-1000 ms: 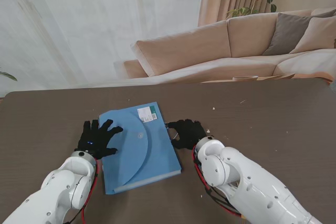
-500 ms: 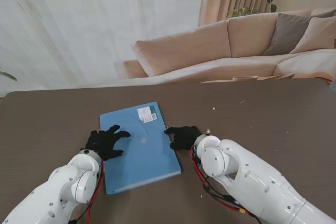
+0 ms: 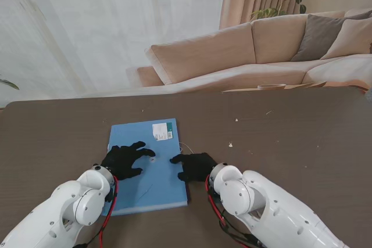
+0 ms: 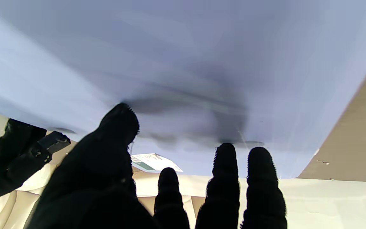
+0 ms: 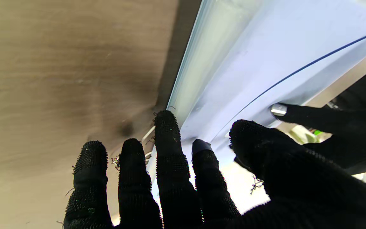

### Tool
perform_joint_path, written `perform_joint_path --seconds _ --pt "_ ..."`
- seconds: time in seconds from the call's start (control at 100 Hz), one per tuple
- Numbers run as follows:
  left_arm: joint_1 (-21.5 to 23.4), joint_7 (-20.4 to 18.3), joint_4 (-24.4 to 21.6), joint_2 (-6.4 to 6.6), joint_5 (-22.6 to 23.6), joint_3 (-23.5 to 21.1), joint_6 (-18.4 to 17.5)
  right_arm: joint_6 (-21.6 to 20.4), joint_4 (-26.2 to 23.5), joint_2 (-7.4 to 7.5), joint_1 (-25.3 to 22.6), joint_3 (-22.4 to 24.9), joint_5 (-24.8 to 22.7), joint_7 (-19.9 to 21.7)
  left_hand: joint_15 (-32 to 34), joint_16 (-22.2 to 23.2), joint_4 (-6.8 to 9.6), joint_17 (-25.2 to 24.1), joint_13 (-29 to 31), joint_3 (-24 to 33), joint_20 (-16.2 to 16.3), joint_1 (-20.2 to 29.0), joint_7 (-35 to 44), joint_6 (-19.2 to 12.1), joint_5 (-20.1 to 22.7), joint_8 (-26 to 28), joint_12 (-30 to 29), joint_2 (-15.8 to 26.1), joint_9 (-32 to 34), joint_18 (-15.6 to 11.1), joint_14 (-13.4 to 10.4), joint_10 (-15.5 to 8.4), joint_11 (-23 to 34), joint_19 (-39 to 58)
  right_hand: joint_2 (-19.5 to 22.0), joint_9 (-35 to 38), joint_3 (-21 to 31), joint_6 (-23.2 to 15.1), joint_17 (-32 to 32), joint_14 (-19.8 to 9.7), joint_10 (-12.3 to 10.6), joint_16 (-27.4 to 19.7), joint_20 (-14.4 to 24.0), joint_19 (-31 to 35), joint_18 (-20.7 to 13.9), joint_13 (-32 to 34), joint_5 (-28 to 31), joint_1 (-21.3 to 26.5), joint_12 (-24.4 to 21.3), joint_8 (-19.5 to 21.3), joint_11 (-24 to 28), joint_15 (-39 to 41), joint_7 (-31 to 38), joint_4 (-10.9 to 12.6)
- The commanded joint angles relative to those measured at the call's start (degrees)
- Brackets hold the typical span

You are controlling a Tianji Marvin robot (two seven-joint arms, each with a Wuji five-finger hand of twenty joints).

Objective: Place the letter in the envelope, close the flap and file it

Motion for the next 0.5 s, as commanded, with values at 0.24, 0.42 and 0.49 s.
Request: perform_joint_path --seconds 0.24,0.42,0.49 --pt "2.2 0.4 -1.6 -0.19 3.0 -1.5 1.1 0.0 -4.0 0.26 -2.3 -0.8 -5.1 0.6 -3.4 -0.2 -0.77 -5.2 -8.7 -0.4 0.8 -0.7 4.2 1.8 -2.2 2.3 1.6 -1.5 -0.3 -3.7 -5.5 0.6 1.5 -3.6 2.9 -8.4 -4.7 -4.7 0.2 0.4 -5.9 7.8 3.4 4.7 0.0 -0.6 -0.4 -0.7 11.5 -0.4 19.8 6.8 2.1 -0.2" --pt "3.6 4.0 -2.4 -0.60 6.6 -2.9 4.5 0.3 -4.2 0.42 -2.0 -0.8 -8.7 0.0 -11.3 -1.6 -0.90 -10.1 -15.5 -3.2 1.8 -3.6 7.7 9.4 0.2 7.5 4.1 -1.7 -1.8 -7.2 -8.3 0.9 -2.1 -13.9 3.6 -15.6 -8.0 -11.1 -0.1 0.1 -6.2 10.8 5.0 5.4 -0.6 -3.1 -0.9 -0.5 18.9 0.9 24.9 10.7 1.3 -1.5" --pt "3.8 5.0 -2.5 -0.83 7.7 -3.1 7.6 0.4 -4.0 0.39 -1.8 -0.9 -8.4 0.0 -13.5 -1.4 -0.99 -9.9 -16.3 -4.6 2.1 -4.5 6.1 9.7 -1.2 7.1 4.4 -1.3 -2.3 -7.0 -6.1 0.9 -3.4 -17.6 3.8 -16.0 -8.4 -10.6 -0.2 0.0 -6.3 10.9 5.1 5.4 -0.7 -3.4 -1.2 -0.4 19.3 0.9 24.8 10.7 1.0 -1.6"
